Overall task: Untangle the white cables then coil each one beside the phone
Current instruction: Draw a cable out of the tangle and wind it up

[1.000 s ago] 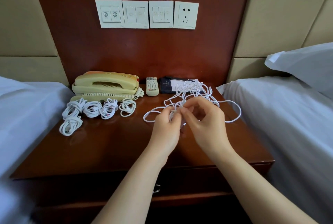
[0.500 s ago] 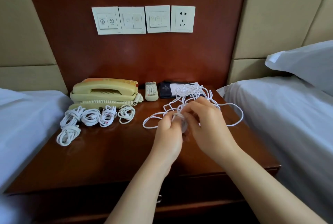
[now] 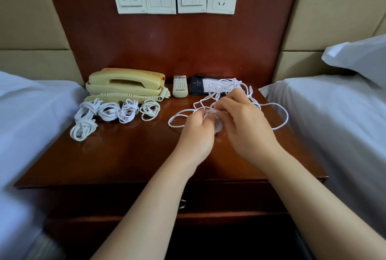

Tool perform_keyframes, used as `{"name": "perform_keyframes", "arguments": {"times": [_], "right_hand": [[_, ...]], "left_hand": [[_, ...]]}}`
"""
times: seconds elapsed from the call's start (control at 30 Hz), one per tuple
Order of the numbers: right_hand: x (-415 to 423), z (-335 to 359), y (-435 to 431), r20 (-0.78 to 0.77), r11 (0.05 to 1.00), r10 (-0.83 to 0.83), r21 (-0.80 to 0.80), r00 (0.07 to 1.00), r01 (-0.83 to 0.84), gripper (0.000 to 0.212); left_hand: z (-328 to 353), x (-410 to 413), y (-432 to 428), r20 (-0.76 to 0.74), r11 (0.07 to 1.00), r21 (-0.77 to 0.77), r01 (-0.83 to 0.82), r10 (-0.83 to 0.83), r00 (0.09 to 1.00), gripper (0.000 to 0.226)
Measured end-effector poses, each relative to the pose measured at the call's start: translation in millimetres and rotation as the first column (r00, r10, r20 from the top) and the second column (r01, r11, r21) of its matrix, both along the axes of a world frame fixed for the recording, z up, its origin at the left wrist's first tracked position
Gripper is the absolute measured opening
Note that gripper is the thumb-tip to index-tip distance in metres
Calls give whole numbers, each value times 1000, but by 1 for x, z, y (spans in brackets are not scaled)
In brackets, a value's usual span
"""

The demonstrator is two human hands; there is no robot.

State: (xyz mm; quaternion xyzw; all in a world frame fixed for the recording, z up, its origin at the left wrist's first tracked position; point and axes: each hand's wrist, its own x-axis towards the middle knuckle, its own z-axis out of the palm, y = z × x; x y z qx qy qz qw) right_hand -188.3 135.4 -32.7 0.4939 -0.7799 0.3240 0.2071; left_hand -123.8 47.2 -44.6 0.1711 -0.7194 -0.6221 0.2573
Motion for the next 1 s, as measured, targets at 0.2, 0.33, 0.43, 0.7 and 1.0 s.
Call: {"name": "perform_keyframes", "arguments": {"times": [0.2,0.33,0.43,0.7,1.0], "right_hand": [[-7,-3,-3,91,998,61,-8,994,-60,20],[-12,-3,-1,166,993,95,50,982,-105,12],[-13,-2,1,223,983,152,70,963,-171,10],[-14,-1,1,357,975,210,-4,910,-223,8],[-15,-10,12,291,985,150,-124,945,-119,7]], "left_hand": [[1,4,-1,-10,990,-135,-32,31,999,28],[-1,4,-2,-21,996,90,5,-3,1000,33],[1,8,-1,-24,969,244,49,-44,999,32],[8,14,0,-75,917,376,132,-112,991,30],[9,4,-1,-28,926,339,169,-170,985,29]]}}
